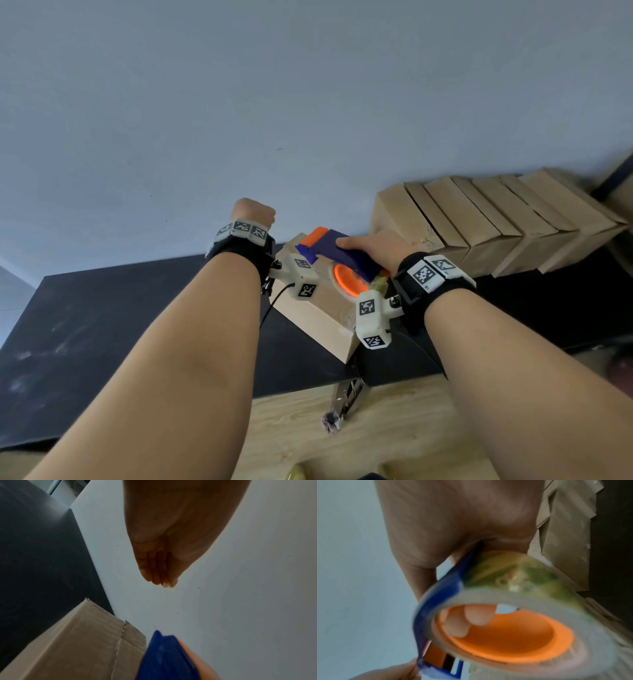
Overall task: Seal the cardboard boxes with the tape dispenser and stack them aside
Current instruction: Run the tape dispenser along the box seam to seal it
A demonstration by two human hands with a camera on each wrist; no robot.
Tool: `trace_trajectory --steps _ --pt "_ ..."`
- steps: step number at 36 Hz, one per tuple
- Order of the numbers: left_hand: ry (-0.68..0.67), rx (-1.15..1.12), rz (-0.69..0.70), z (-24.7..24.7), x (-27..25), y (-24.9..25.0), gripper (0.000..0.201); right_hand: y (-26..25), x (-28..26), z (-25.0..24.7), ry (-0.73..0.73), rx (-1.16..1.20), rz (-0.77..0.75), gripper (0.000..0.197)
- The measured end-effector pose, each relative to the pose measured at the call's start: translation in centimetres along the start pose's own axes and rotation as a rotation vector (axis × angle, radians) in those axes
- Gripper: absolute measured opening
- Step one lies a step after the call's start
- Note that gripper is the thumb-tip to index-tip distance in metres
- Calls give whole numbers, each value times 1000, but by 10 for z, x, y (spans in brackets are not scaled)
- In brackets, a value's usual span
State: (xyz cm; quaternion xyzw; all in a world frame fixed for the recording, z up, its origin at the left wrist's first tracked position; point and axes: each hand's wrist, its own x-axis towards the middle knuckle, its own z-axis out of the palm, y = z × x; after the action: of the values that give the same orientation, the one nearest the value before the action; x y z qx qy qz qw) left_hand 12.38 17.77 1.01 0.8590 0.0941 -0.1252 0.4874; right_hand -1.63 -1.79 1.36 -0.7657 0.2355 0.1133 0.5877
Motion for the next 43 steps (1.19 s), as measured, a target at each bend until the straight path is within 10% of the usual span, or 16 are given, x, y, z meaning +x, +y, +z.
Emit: trace_trajectory --steps 7,13,43 --pt "71 174 151 9 4 -17 24 1 12 16 130 -78 -47 30" --pt "86 258 125 10 10 -35 28 -2 21 29 138 -205 -23 52" --pt "-95 469 49 46 55 -72 24 -4 57 45 89 -372 92 31"
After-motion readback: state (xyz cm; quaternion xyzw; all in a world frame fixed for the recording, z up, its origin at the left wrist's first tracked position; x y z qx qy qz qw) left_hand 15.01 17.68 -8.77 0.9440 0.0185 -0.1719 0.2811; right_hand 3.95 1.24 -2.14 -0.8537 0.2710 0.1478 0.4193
